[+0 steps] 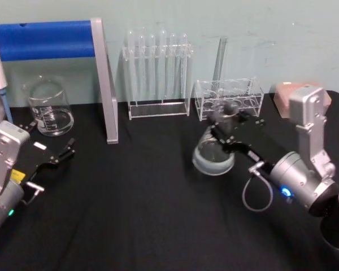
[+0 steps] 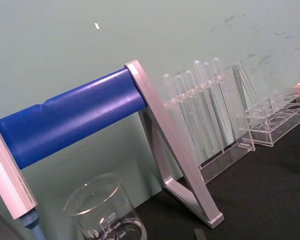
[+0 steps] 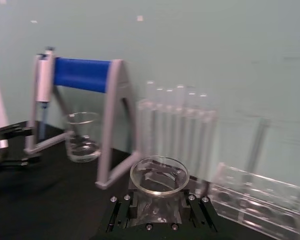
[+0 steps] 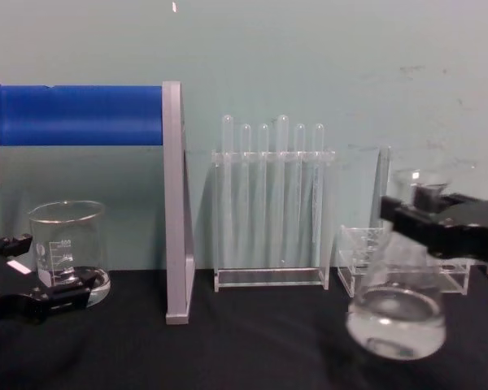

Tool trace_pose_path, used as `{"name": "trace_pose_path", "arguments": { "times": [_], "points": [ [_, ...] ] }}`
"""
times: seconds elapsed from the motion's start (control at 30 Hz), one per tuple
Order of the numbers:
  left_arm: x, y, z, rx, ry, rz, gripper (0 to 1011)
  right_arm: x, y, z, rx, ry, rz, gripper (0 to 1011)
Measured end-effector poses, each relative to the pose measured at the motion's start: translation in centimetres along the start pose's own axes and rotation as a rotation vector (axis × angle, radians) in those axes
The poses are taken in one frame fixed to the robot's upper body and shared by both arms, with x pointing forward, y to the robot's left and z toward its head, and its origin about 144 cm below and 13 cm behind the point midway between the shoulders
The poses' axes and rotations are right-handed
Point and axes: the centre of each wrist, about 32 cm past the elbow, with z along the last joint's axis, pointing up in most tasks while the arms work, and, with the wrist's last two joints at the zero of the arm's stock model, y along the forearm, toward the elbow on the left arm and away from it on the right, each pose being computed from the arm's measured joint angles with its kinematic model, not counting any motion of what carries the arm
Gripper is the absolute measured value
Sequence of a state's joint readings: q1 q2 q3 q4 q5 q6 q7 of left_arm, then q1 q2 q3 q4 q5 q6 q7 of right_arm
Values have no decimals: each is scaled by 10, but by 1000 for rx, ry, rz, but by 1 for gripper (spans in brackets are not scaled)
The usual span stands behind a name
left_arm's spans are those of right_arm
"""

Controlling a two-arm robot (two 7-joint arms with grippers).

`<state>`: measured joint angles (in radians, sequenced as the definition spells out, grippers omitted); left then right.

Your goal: Grasp the erlenmeyer flask with one hand, shake it three times, then place it back.

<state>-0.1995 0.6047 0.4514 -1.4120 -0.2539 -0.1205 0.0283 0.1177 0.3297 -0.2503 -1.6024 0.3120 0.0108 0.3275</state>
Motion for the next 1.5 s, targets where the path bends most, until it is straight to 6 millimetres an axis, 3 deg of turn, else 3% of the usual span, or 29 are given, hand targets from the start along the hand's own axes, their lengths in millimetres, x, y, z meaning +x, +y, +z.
{"name": "trace_pose_path", "arguments": {
  "times": [0.5, 0.83, 1.17, 1.5],
  "points": [
    [0, 0, 0, 0, 0, 0, 1001, -34, 10, -1, -15, -4, 221, 456],
    [0, 0, 0, 0, 0, 0, 1001, -46, 13, -1, -19, -17, 324, 456],
    [0, 0, 0, 0, 0, 0, 1001, -47, 14, -1, -14, -24, 342, 456],
    [0, 0, 0, 0, 0, 0, 1001, -30, 11, 0, -6, -20, 238, 456]
  ]
}}
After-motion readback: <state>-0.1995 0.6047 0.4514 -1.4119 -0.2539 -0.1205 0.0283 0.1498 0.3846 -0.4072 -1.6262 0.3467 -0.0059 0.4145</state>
